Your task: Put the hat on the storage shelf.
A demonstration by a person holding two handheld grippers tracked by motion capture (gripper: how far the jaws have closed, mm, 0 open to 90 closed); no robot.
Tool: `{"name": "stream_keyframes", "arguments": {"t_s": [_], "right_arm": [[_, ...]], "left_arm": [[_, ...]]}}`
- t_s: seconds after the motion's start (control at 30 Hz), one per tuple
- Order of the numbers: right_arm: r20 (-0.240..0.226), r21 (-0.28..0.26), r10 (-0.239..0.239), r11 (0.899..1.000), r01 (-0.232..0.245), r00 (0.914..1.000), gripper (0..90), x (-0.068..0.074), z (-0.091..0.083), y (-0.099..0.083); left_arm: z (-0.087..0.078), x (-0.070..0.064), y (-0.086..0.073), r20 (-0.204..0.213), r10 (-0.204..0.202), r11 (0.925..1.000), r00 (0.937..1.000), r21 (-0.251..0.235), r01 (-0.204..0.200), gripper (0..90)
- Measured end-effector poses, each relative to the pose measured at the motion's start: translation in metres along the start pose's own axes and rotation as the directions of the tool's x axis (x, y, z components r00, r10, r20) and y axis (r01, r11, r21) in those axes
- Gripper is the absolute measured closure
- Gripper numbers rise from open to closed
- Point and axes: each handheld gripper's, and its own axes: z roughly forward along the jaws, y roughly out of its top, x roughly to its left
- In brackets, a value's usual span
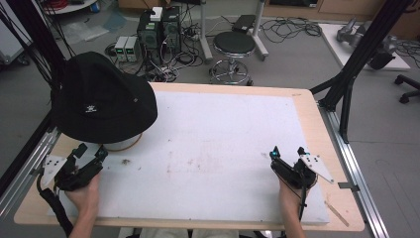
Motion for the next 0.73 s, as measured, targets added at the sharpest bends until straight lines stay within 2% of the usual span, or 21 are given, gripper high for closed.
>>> {"name": "stream_keyframes", "arguments": {"t_s": [0.23,0.43,0.73], "right_arm": [[-0.009,-0.005,0.0,1.0,0.0,1.0,12.0,-0.0004,-0.0014,-0.0001],[-0.014,0.018,-0.001,1.0,0.001,0.9999,12.0,-0.0005,-0.0001,-0.0018],[-0.017,0.02,-0.002,1.0,0.002,0.9999,12.0,0.0018,-0.0002,-0.0026]], "left_arm": [[0.0002,-0.0005,0.0,0.003,-0.002,1.0,1.0,0.0,0.002,26.0],[0.0014,-0.0008,-0.0004,0.005,-0.001,1.0,1.0,0.005,0.001,26.1],[0.0015,-0.0007,-0.0003,0.005,-0.003,1.0,1.0,0.002,0.003,26.6]]}}
